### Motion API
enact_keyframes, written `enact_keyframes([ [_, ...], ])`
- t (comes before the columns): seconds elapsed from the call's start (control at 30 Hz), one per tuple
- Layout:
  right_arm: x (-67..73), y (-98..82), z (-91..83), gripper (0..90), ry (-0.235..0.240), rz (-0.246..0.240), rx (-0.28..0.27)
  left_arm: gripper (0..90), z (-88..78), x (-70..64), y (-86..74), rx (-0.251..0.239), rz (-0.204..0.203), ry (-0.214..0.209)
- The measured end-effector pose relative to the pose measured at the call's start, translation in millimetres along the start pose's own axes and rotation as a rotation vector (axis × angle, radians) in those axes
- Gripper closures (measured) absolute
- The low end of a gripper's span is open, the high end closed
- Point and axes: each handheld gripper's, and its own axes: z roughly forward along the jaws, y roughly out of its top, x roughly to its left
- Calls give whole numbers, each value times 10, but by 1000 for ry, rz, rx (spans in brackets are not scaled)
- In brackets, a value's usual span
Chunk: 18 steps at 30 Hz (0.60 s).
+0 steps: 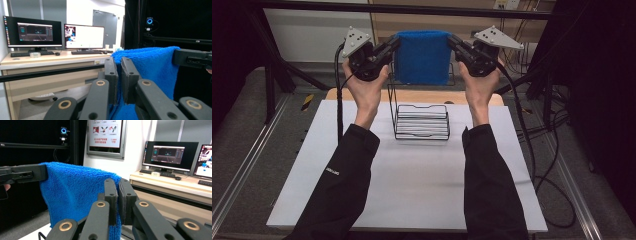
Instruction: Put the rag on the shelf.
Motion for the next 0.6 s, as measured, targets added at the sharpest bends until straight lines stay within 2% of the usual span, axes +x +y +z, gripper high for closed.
enact_keyframes([
  [0.27, -19, -161, -6, 867, 8, -5, 41, 843, -7, 26, -160, 34, 16, -13],
  [0.47, -23, -287, -27, 866, 16, 2, 71, 843, -27, 36, -290, 59, 12, -31],
  [0.6, -23, -365, -61, 866, 21, 15, 88, 843, -51, 25, -354, 77, 30, -39],
])
